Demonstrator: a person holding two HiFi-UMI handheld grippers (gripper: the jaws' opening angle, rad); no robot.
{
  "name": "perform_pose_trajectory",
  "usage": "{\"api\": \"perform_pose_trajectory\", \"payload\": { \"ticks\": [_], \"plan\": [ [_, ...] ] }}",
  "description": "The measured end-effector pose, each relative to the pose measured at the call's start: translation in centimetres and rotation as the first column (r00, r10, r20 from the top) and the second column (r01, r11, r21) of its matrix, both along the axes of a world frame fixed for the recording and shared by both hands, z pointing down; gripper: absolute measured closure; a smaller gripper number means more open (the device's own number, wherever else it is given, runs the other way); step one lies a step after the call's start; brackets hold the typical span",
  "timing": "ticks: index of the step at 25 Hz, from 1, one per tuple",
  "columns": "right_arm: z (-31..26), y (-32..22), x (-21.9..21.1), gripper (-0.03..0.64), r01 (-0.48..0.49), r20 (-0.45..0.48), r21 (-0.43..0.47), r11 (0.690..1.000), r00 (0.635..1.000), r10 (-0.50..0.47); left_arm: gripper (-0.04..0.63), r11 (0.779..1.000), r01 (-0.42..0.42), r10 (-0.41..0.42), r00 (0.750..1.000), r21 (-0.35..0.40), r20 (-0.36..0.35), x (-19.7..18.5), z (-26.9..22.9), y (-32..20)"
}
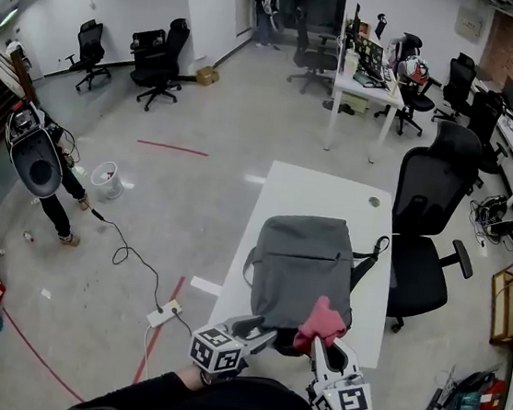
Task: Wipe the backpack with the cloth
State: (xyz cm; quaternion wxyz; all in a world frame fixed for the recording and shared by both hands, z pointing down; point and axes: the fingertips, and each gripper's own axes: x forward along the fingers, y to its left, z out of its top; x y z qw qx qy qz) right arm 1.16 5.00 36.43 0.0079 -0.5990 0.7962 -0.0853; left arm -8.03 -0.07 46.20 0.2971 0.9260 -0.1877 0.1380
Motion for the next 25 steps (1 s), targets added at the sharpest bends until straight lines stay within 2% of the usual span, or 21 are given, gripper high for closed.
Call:
{"api": "perform_pose_trajectory", "payload": {
  "ticks": [25],
  "plan": [
    [0.3, 1.6, -1.1, 0.58, 0.017, -0.014, -0.017, 1.0, 1.0, -0.017, 0.376, 1.0, 0.011, -0.011, 1.0, -0.025, -0.027, -0.7, -0.3, 1.3]
  ]
}}
